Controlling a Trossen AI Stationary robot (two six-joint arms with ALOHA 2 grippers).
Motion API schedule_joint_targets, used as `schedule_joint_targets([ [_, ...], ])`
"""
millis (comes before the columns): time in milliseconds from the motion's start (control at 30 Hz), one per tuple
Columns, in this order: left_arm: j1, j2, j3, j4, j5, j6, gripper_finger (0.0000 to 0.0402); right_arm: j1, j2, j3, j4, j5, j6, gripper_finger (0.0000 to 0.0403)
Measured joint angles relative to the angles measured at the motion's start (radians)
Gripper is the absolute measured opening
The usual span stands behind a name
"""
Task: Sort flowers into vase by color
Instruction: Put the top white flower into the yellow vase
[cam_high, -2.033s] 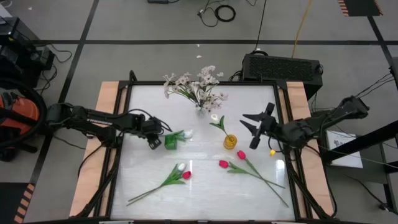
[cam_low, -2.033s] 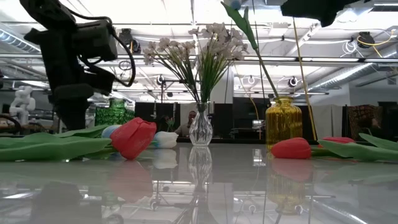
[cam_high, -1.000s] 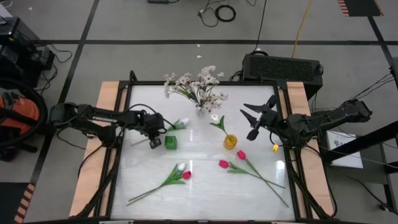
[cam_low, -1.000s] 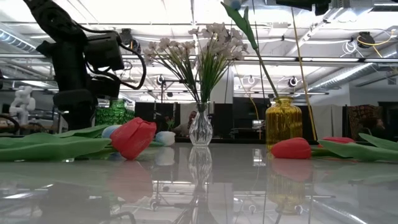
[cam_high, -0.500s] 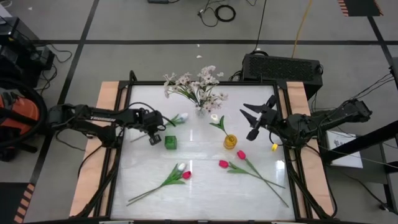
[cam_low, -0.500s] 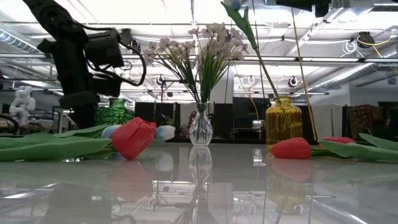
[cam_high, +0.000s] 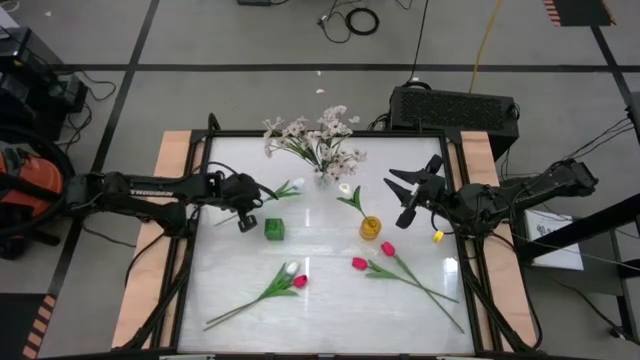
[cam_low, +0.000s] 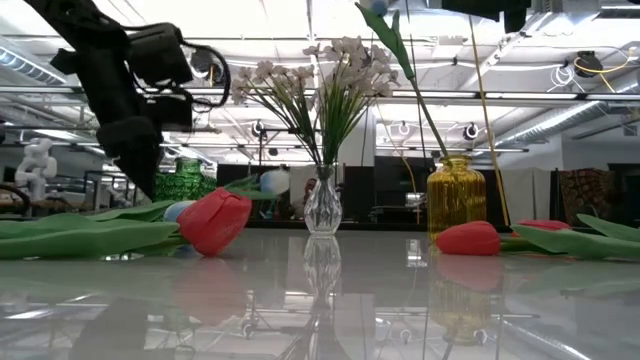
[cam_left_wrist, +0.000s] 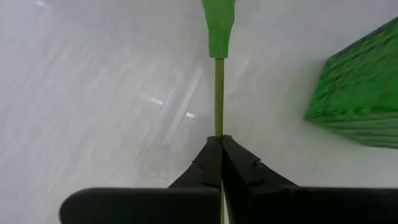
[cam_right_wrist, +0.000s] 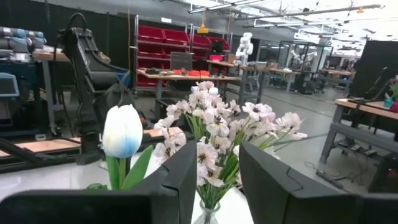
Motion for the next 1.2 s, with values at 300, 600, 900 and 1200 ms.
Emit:
schedule_joint_targets([
  [300, -0.068, -0.125, 0.002, 0.012, 0.120, 0.038, 0.0000, 0.000, 0.006, 0.000, 0.000, -0.033, 0.050, 0.0112],
  [600, -0.221, -0.187, 0.002, 0.012, 0.171, 0.061, 0.0000, 0.000, 0.005, 0.000, 0.001, -0.052, 0.068, 0.0112],
  [900, -0.344, -0.233, 0.025, 0.006, 0.152, 0.062, 0.0000, 0.000, 0.006, 0.000, 0.011, -0.052, 0.103, 0.0112],
  [1200, -0.423, -0.260, 0.169, -0.060, 0.082, 0.144, 0.0000, 0.000, 0.006, 0.000, 0.011, -0.053, 0.125, 0.0112],
])
